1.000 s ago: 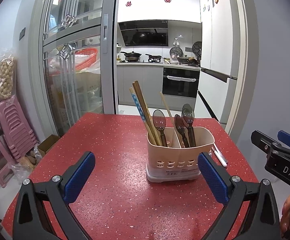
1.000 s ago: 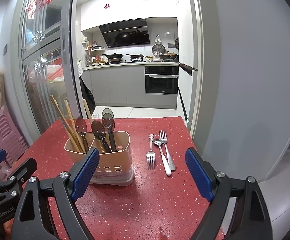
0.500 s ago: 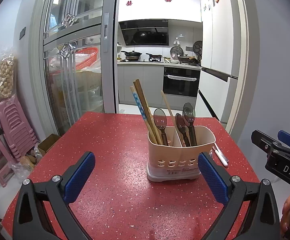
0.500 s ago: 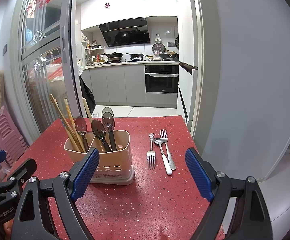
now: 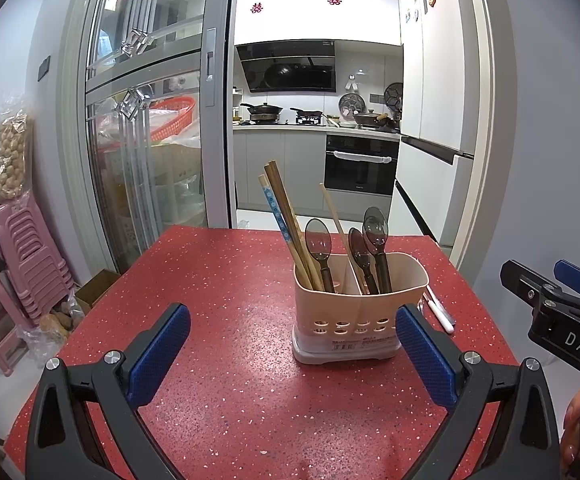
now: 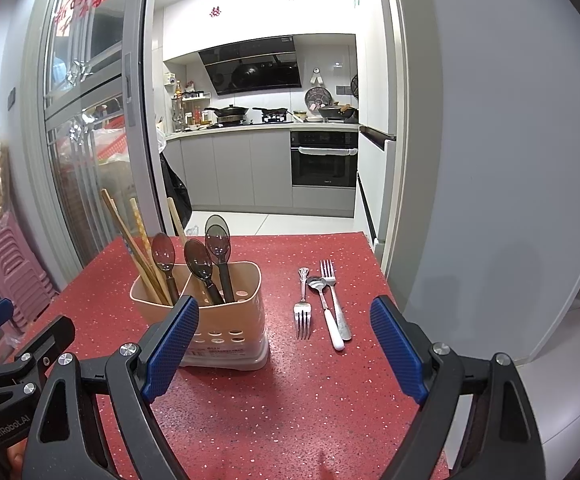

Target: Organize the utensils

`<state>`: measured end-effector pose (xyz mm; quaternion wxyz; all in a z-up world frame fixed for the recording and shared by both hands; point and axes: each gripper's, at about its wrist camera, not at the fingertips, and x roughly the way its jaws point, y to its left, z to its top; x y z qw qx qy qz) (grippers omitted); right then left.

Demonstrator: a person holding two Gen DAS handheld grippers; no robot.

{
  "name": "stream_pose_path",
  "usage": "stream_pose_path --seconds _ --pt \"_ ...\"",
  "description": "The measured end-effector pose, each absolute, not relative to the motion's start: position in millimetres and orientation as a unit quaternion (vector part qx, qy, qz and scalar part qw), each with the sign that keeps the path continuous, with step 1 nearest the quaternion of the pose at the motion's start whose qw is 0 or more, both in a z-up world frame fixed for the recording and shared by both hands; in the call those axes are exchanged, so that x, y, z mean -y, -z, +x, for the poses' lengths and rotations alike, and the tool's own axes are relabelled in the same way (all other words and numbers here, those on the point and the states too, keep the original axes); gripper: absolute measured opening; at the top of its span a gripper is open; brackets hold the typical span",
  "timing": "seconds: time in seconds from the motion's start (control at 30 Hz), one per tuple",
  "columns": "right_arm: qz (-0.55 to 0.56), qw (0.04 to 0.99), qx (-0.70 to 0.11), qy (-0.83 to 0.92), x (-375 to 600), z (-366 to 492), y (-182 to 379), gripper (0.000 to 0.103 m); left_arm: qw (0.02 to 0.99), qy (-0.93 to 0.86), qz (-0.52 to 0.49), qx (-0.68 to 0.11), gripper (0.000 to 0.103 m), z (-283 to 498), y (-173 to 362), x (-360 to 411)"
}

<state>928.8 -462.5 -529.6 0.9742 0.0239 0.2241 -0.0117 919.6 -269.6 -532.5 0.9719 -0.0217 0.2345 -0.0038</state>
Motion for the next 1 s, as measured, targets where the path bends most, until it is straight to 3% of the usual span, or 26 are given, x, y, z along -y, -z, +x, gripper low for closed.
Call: stream_pose_path --seconds 1.0 --pt "0.024 0.975 -0.223 0.010 463.1 927.0 527.5 0.090 0.972 0.004 -0.021 -0.235 0.103 915.7 531.8 272.2"
